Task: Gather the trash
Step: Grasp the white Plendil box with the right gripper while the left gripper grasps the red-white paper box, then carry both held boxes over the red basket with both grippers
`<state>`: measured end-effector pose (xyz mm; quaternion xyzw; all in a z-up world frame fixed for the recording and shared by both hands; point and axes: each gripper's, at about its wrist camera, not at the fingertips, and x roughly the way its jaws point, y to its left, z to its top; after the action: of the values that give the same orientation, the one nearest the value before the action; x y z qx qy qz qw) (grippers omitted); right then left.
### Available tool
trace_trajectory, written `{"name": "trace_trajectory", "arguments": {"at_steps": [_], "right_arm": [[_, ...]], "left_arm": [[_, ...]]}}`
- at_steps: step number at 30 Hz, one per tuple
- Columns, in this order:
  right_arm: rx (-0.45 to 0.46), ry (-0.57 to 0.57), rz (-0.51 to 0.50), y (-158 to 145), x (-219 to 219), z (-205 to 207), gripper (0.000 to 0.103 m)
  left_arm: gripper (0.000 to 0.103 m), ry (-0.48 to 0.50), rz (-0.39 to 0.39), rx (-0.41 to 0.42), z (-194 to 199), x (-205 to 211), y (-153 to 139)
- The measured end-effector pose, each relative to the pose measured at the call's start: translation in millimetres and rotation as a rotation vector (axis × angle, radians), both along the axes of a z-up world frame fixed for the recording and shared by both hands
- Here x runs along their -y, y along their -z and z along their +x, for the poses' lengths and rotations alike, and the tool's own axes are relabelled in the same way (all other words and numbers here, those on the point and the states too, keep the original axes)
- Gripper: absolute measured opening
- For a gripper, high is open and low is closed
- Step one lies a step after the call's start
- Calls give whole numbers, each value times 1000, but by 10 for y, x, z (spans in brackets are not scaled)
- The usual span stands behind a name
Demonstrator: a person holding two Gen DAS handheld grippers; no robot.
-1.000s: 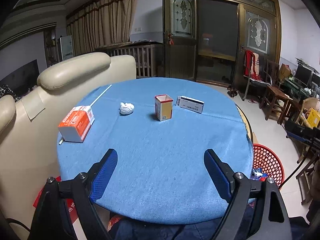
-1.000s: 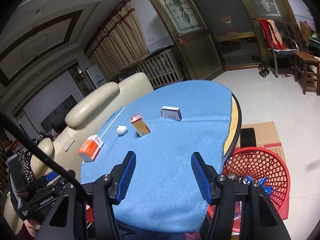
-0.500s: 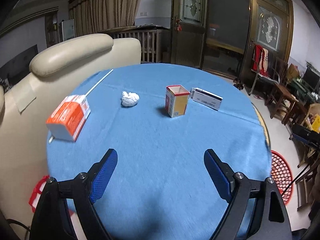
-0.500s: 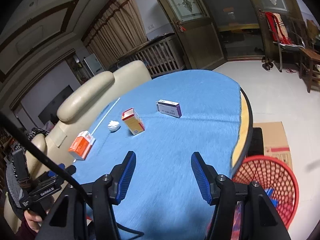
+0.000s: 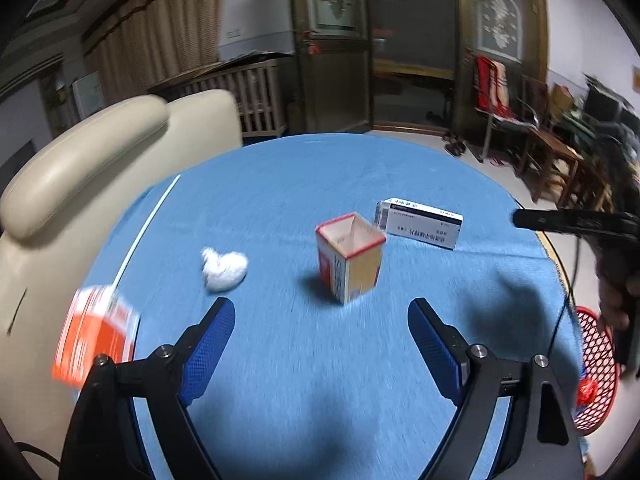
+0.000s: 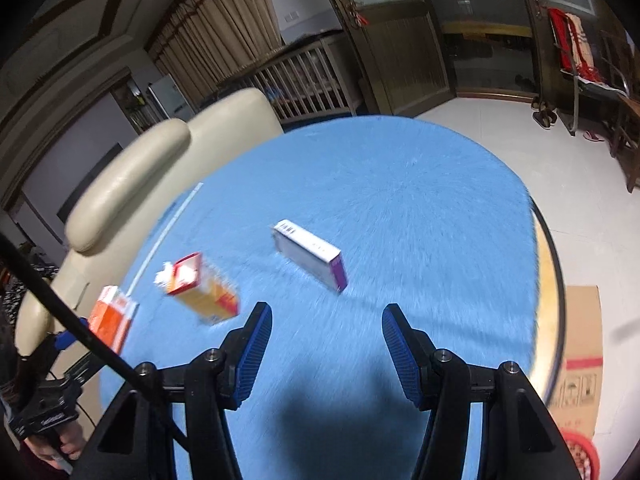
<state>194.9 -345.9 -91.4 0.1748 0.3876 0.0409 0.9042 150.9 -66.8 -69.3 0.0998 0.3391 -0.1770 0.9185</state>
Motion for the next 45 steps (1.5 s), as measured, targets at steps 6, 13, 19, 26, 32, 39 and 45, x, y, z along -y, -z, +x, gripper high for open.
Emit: {"name": "trace_trajectory", "arguments": {"at_steps": [6, 13, 19, 26, 32, 39, 45], "right_arm": [[-50, -48, -33, 193, -50, 629, 62], [-100, -122, -94, 369, -145, 1097, 62], [-129, -182, -109, 468, -191, 1325, 62], [-169, -267, -167, 611, -354, 1420, 57], [-157, -294, -215, 660, -480, 1403, 31], [-115, -268, -214, 619, -536, 1264, 17], [-85, -214, -138, 531, -436, 972, 16]], "left_arm": [[88, 117, -28, -10, 506, 81, 30], [88, 275, -53, -66, 905, 179, 165], [88, 370, -50, -129, 1118, 252, 341], [88, 478, -89, -141, 1185, 285, 358], [88, 538, -53, -153, 1170, 394, 448], [56, 503, -95, -162, 1131, 362, 461], [50, 431, -91, -163, 963, 366, 418]]}}
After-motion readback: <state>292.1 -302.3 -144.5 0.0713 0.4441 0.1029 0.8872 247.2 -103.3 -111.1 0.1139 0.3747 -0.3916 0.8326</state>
